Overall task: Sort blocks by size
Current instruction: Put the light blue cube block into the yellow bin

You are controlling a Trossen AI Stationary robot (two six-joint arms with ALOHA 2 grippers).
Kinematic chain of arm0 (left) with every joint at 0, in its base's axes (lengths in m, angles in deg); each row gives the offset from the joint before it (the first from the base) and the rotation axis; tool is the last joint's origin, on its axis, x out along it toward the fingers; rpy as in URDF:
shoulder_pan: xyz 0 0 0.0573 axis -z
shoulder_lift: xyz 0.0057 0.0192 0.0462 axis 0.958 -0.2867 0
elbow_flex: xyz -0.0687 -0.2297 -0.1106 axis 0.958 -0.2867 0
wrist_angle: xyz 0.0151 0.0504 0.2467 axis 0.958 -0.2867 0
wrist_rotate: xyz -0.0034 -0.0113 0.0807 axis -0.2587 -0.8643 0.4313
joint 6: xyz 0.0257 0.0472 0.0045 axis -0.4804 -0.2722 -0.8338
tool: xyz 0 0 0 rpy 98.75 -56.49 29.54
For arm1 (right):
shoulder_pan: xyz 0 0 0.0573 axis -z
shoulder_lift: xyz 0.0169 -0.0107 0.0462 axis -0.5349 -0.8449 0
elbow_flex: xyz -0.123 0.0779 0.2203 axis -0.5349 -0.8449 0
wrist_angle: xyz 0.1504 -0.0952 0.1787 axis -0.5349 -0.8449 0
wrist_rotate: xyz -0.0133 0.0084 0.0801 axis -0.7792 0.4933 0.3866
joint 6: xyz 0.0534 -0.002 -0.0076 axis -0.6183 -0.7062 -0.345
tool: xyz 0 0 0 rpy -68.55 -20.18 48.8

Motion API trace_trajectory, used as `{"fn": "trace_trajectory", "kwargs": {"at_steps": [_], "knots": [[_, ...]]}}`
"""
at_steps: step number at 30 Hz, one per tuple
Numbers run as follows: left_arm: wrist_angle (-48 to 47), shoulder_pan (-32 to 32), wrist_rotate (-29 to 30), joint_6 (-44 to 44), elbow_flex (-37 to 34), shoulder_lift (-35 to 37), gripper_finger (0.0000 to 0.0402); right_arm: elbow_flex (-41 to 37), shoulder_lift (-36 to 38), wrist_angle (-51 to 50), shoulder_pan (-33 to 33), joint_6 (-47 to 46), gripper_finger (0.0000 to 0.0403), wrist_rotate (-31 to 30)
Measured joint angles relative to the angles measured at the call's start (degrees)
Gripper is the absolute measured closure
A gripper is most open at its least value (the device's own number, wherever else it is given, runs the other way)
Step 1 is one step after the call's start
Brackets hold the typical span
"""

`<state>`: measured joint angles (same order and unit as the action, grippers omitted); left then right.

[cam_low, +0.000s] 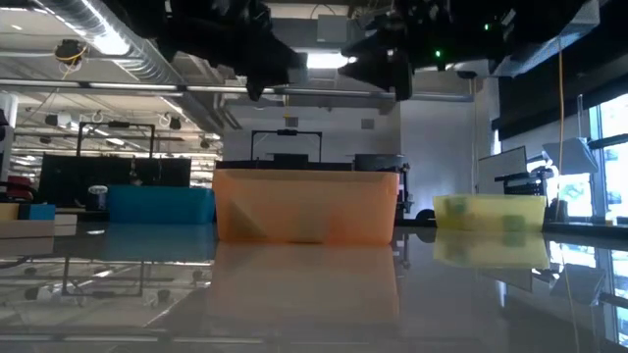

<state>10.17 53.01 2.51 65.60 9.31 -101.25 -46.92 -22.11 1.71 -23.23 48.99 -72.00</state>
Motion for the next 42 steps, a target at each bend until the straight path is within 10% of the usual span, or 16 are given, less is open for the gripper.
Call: {"fn": "trace_trajectory", "kwargs": {"at_steps": [27, 42], "knots": [[10.7, 0.0, -3.9, 9.2, 0.0, -5.1, 0.0263, 10.8, -12.4, -1.6, -0.6, 3.9, 0.0127, 4.7], [9.2, -0.5, -3.8, 11.3, 0.0, -5.1, 0.0263, 10.9, -12.3, -2.2, -1.6, 7.2, 0.027, 4.6]]}}
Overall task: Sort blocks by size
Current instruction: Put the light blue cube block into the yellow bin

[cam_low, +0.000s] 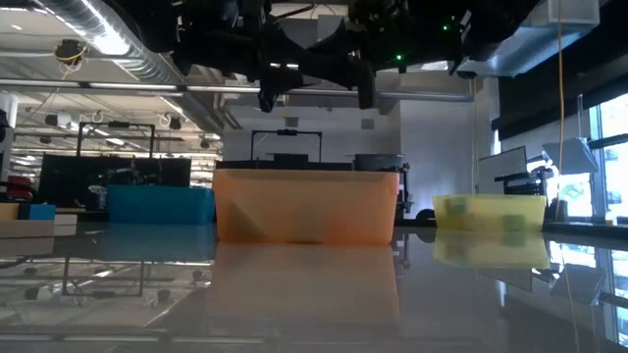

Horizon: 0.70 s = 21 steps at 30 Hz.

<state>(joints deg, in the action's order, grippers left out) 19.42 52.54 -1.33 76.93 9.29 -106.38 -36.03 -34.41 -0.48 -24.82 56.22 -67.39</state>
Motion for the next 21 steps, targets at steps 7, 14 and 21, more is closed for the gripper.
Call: {"fn": "trace_trajectory", "kwargs": {"at_steps": [7, 14, 21], "knots": [[0.8, -0.7, 0.2, -0.5, 0.0, 0.0, 0.0233, 0.0, 0.0, -0.2, 0.0, -4.8, 0.0254, -0.5], [-5.0, -4.4, 0.3, -4.7, 0.0, 3.7, 0.0183, 0.0, 2.7, -4.3, 0.0, -12.9, 0.027, -12.0], [-19.4, -9.2, 6.0, -11.8, 0.0, 7.6, 0.0182, 0.0, 10.6, -19.3, 1.9, -22.1, 0.0269, -25.1]]}}
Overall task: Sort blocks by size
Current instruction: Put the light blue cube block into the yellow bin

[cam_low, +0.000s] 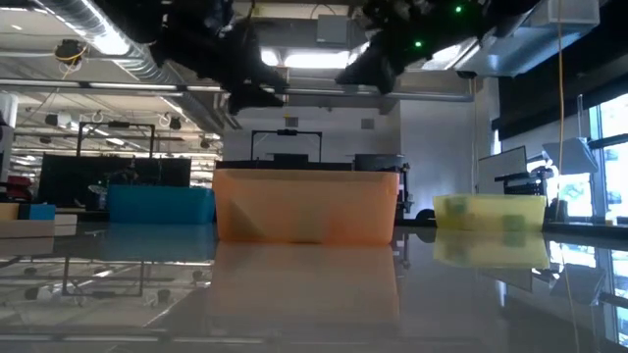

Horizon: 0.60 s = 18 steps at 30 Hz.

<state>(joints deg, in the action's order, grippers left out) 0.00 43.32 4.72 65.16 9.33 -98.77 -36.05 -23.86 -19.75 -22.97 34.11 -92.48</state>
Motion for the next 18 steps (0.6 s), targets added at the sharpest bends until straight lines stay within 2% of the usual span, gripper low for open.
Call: {"fn": "trace_trajectory", "kwargs": {"at_steps": [4, 8, 13, 18], "knots": [[-4.3, -0.8, 5.7, -2.6, -1.2, 0.0, 0.0182, 0.0, 4.3, -13.1, 4.3, -7.7, 0.027, -6.7], [-4.1, -0.8, 8.1, -2.7, -3.7, 0.0, 0.0181, 0.0, 7.3, -26.0, 11.1, -17.6, 0.027, -8.5], [-1.3, -0.6, 8.2, -1.2, -6.3, 0.0, 0.018, 0.0, 7.4, -39.2, 21.9, -28.7, 0.0269, -5.0], [-0.1, 0.3, 8.2, -2.0, -7.2, 0.0, 0.018, 0.0, 6.1, -46.4, 32.7, -35.5, 0.0269, 1.1]]}}
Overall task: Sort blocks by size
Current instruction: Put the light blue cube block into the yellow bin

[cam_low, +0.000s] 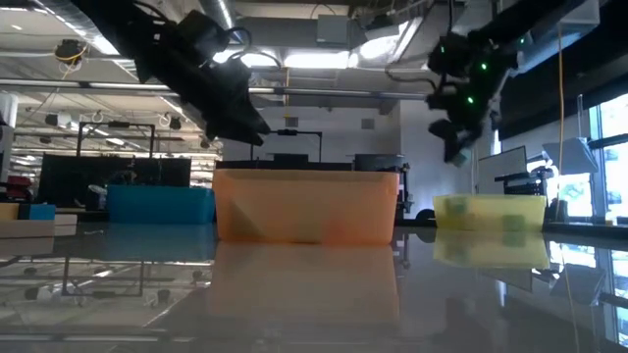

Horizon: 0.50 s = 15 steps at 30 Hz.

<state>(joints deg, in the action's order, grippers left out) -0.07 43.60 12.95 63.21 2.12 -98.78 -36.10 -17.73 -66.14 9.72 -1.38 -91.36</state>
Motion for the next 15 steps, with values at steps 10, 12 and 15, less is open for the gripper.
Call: {"fn": "trace_trajectory", "kwargs": {"at_steps": [10, 12, 15], "knots": [[0.5, 1.6, 0.0, -2.0, 0.0, 0.0, 0.018, -1.7, -0.9, -7.1, 10.9, -7.8, 0.0268, 5.9], [0.5, 1.7, 0.0, -2.3, 0.0, 0.0, 0.018, -3.0, -0.9, -6.6, 12.1, -7.9, 0.0268, 5.9], [0.5, 1.8, -0.1, -2.5, 0.0, 0.0, 0.018, -4.2, -1.0, -4.0, 12.8, -7.7, 0.0263, 4.8]]}}
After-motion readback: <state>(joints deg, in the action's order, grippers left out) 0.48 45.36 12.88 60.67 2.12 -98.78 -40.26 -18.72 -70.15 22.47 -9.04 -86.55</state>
